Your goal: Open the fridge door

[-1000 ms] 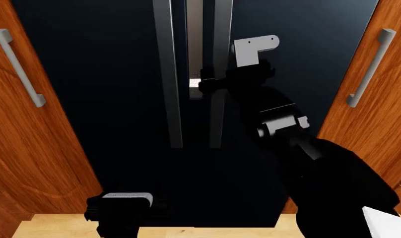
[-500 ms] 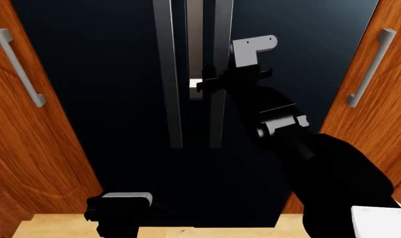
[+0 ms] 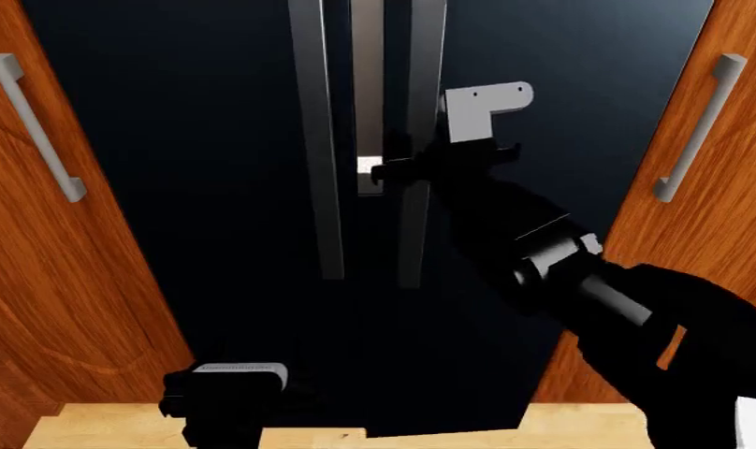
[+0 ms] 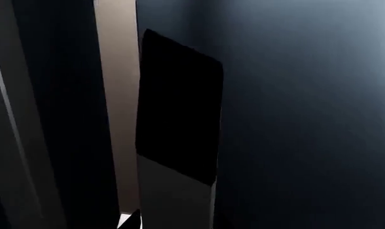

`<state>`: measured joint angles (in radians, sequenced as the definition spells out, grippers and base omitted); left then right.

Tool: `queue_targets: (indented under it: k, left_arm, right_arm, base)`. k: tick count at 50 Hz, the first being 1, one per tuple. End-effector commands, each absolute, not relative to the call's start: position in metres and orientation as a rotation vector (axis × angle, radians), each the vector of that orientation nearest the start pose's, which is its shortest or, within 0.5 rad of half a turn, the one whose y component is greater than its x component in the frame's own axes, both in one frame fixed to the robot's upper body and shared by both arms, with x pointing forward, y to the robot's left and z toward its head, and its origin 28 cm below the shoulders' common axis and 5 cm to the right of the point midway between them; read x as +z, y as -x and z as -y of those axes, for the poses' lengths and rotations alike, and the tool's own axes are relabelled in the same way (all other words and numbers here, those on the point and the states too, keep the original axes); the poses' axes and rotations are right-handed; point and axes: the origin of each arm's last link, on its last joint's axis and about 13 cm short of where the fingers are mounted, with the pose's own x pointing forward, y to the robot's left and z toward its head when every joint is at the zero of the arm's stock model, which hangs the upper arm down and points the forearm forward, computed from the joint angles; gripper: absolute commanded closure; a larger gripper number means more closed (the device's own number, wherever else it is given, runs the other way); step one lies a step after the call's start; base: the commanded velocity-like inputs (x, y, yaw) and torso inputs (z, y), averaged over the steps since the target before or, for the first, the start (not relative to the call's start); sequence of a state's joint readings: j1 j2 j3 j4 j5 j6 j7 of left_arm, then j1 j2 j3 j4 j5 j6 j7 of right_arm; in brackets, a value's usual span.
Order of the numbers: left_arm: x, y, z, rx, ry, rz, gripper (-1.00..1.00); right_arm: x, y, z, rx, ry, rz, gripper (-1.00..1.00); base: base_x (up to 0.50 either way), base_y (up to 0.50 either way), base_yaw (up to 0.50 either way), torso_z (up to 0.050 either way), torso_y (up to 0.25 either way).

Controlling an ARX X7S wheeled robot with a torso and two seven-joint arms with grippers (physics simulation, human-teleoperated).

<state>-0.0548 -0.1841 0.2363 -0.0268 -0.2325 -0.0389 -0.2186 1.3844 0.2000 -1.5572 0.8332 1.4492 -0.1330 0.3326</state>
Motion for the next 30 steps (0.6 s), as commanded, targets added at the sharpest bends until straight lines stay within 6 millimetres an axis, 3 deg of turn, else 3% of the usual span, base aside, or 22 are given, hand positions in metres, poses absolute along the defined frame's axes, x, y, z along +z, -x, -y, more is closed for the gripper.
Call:
queue_targets:
  k: [1,30]
  left_arm:
    - [0.012,-0.216,-0.204,-0.003,0.031,-0.058,-1.00]
    - [0.010,-0.217,-0.204,0.007,0.019,-0.060,-1.00]
  right_arm:
    - [0.204,-0.375,0.047,0.247,0.060,0.046,1.00]
    - [0.220,-0.290,0.089,0.189,0.094,0.082,1.00]
  base:
    - [0.00,0.00,0.00,0.000,0.000]
    - [0.00,0.00,0.00,0.000,0.003]
